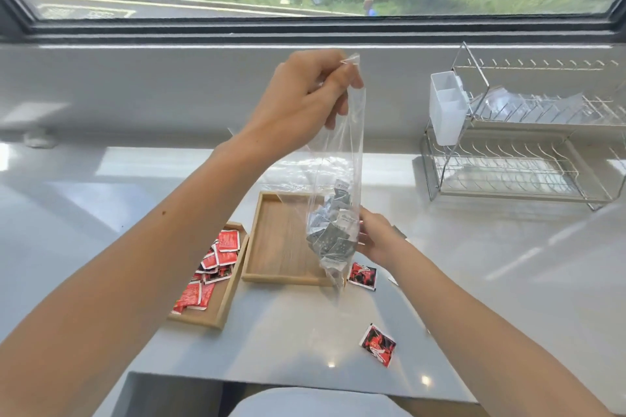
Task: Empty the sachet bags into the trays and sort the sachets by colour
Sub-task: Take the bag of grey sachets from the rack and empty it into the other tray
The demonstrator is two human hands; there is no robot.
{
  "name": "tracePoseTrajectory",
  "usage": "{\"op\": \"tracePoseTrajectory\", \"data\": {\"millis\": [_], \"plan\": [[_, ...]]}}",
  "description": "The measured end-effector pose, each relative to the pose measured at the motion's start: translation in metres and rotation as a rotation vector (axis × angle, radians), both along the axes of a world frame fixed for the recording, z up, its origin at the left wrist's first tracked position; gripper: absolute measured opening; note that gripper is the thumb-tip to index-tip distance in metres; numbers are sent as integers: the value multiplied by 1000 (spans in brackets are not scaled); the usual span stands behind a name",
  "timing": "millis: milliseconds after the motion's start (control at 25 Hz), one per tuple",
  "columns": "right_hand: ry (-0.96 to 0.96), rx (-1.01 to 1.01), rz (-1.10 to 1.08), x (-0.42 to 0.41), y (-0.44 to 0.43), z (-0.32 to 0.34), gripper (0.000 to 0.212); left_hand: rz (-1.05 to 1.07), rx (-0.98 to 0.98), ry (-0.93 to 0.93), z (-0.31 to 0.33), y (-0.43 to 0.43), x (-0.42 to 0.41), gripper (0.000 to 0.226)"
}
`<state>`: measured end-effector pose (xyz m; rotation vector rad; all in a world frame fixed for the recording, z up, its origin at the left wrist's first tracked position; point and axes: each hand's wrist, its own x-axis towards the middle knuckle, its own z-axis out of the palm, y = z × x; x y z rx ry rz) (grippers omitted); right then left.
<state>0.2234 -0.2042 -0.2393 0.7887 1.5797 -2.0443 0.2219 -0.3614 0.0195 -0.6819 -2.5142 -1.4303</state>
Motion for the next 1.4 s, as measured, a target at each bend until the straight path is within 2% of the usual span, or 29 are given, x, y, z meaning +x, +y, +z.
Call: {"op": "tracePoseTrajectory", "data": {"millis": [160,320,520,680,840,1040,1160,1320,1400], "plan": [[-101,-272,-8,-7,7,-18,38,3,10,-50,-2,13,-2,26],[-162,-344,-96,-8,15,-19,37,62,124,-189,-8,5,0,23],[-64,-93,-225,-9,46,-22,27,331,243,-326,-33,-30,-10,25],[34,117,-328,-1,60,-14,32,397,251,-409,-64,-52,-21,22],[125,272,-366,8,54,-5,34,378,288,-483,-94,-73,-31,35],[225,425,-452,22,52,10,31,268,394,-531,-113,-108,-42,26],[178,656,-294,34,50,4,33,240,402,-589,-128,-119,-45,25],[194,676,-398,45,40,16,33,255,458,-631,-142,-124,-43,26],[200,757,-356,45,40,15,32,268,460,-627,-144,-124,-42,29]]}}
